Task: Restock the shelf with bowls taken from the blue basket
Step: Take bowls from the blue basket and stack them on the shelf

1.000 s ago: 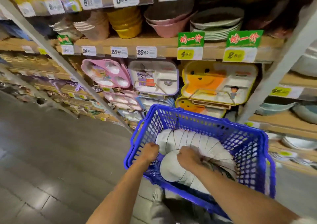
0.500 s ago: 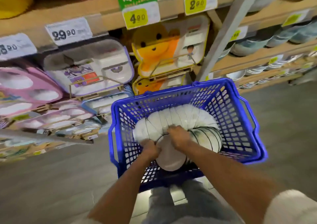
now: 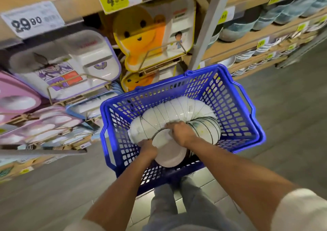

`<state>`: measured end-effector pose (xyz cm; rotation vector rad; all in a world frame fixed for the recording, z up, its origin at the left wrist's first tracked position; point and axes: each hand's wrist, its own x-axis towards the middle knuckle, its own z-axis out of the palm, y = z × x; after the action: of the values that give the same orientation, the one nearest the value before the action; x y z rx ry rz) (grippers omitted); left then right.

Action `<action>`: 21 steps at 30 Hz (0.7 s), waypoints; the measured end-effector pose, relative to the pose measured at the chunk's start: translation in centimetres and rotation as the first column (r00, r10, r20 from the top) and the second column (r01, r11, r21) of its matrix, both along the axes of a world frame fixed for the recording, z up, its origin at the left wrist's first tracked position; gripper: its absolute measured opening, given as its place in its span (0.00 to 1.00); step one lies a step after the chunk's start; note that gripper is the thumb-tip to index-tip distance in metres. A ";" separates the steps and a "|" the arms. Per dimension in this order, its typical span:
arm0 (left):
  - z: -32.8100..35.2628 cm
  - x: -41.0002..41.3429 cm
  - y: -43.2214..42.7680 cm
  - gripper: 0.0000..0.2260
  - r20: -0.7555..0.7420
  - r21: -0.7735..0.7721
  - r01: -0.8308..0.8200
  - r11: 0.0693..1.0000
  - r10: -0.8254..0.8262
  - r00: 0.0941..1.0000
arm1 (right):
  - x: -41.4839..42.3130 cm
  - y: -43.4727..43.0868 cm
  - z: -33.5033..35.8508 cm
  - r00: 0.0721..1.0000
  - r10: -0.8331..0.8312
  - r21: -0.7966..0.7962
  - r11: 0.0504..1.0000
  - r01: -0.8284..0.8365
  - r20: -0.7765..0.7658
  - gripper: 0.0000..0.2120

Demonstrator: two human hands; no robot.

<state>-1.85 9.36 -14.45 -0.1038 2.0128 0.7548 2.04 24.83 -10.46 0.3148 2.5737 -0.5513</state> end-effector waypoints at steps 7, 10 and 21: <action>7.0 -3.4 -0.8 0.20 -0.021 0.017 -0.027 0.999 0.028 0.999 | -1.3 0.3 3.4 0.921 -0.389 -0.453 0.820 0.349 0.006 0.20; 11.3 -5.0 -0.6 0.18 -0.023 0.088 -0.160 0.983 0.163 0.986 | -2.2 0.9 6.4 0.785 -0.619 -0.691 0.559 0.458 0.019 0.16; 25.5 -6.3 4.2 0.19 0.016 0.419 -0.430 0.799 0.468 0.884 | -4.3 3.1 17.6 0.521 -0.853 -0.967 0.151 0.206 -0.022 0.22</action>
<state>-8.18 13.61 11.09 -0.3155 1.8807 1.5027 -2.28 27.91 7.16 0.8587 1.9912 -2.6375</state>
